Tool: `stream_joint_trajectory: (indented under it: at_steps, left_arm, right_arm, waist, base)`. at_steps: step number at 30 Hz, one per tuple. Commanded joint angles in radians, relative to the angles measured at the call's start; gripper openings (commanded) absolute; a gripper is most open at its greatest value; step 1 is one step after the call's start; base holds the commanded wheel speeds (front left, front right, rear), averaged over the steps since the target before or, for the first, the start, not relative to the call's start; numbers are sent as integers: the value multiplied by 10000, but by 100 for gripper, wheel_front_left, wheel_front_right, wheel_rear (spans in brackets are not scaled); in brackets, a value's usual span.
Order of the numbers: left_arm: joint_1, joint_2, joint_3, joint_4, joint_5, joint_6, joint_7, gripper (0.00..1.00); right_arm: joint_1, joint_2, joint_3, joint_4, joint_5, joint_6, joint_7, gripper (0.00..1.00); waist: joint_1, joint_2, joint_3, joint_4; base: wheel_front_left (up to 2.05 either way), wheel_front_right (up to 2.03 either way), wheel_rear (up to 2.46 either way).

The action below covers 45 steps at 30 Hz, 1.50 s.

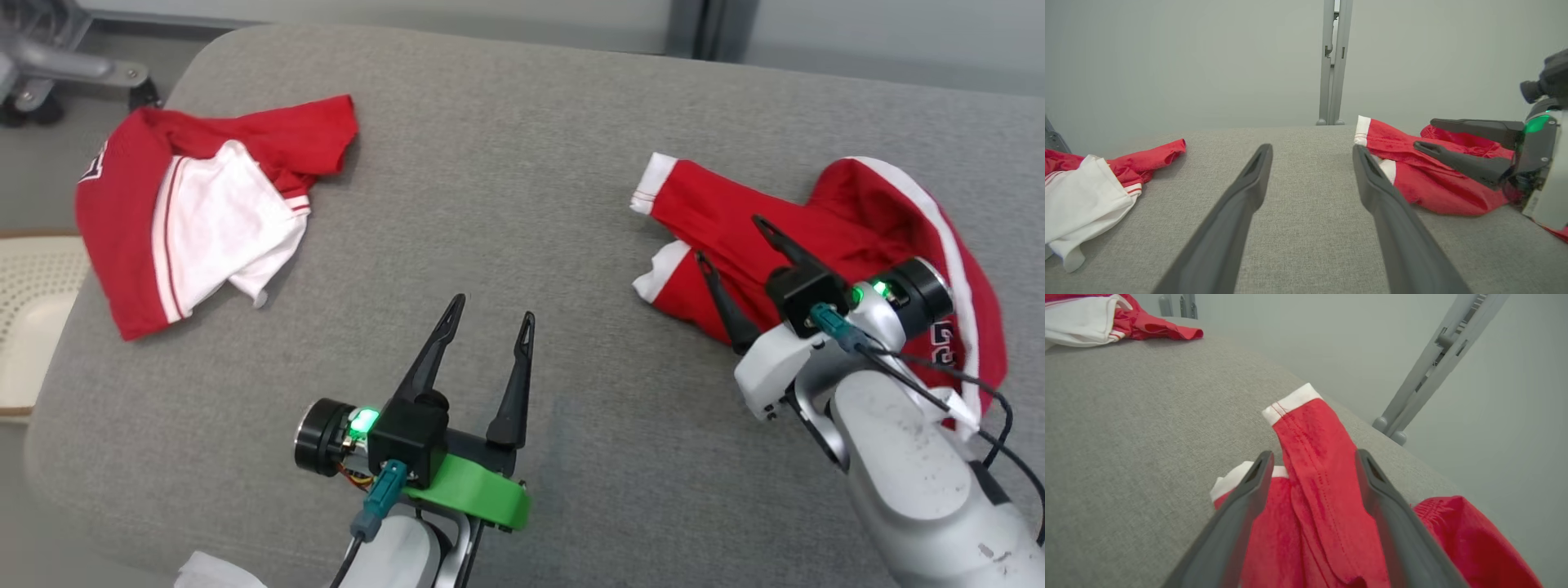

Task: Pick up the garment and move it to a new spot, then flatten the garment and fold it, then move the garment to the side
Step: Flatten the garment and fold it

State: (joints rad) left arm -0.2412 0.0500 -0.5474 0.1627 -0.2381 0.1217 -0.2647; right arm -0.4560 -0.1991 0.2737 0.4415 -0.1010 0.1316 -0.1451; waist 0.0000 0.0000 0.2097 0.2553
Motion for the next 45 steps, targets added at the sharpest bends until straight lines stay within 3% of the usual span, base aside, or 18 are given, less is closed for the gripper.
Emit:
stream_joint_trajectory:
  at_steps: [1, 9, 18, 19, 20, 35, 41, 45]
  left_arm:
    - [-197, 12, -113, -37, -93, 98, 5, 100]
    - [-314, 10, -568, -79, -479, 340, 5, 100]
    - [-378, 9, -706, -211, -679, 496, 5, 100]
    - [-380, 9, -706, -210, -697, 508, 5, 100]
    - [-389, 9, -711, -201, -699, 500, 5, 100]
    - [-112, 15, -386, 26, -627, 312, 5, 100]
    - [316, 16, 33, 164, -511, 240, 5, 100]
    - [651, 16, 490, 199, -315, 176, 5, 100]
  right_arm:
    - [-429, -265, 164, 361, -147, -19, 168, 100]
    - [-1752, -671, 510, 1978, -743, -17, 493, 100]
    - [-2313, -670, -555, 2770, -2335, -17, 666, 100]
    - [-2325, -581, -691, 2834, -2470, -17, 666, 58]
    - [-2352, -525, -827, 2839, -2563, -19, 596, 0]
    - [-3132, 551, -2213, 2327, -2767, -17, -977, 0]
    - [-3831, 773, -1806, 1527, -2193, -17, -1208, 0]
    - [-3177, 812, -604, 720, -849, -17, -1199, 0]
  waist:
    - [0, 0, 718, 1126]
    - [0, 0, 923, 1835]
    - [0, 0, 1023, 2080]
    - [0, 0, 1027, 2062]
    - [0, 0, 1027, 2042]
    - [0, 0, 117, 1232]
    - [0, 0, -503, 621]
    - [0, 0, -863, -53]
  base:
    - [0, 0, 0]
    - [0, 0, 0]
    - [0, 0, 0]
    - [0, 0, 0]
    - [0, 0, 0]
    - [0, 0, 0]
    - [0, 0, 0]
    - [0, 0, 0]
